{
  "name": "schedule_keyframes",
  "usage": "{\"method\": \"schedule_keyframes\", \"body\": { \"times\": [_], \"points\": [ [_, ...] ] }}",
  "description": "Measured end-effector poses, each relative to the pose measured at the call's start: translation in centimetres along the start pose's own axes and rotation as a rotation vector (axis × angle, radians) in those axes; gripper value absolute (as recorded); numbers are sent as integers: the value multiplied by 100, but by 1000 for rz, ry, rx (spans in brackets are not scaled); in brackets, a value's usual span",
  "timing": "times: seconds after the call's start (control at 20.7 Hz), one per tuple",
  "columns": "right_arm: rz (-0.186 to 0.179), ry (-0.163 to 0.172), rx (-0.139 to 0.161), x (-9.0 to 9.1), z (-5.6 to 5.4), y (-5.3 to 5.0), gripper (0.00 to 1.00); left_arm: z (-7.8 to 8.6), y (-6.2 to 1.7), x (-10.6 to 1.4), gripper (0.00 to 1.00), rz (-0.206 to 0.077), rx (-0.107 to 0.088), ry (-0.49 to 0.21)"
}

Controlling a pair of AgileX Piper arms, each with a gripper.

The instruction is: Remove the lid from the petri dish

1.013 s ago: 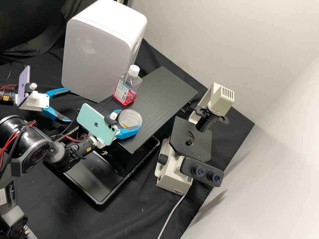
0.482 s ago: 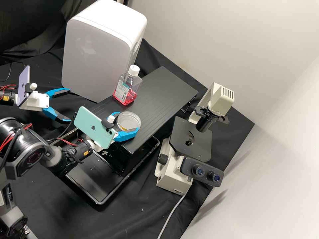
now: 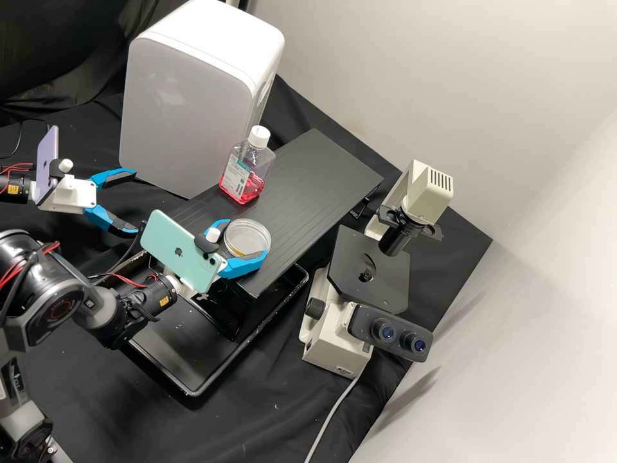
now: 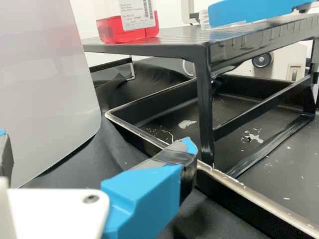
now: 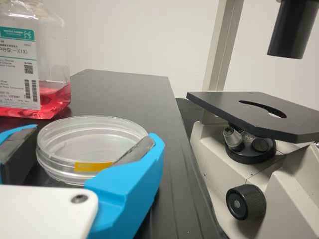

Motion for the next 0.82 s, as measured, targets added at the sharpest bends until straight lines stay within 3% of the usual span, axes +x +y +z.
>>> {"method": "schedule_keyframes", "body": {
  "times": [0.77, 0.82],
  "points": [
    [18, 6, 1, -11, -16, 49, 100, -3, 0, 0, 100, 0, -1, 3],
    [18, 6, 1, -11, -16, 49, 0, -3, 0, 0, 100, 0, -1, 3]
  ]
}}
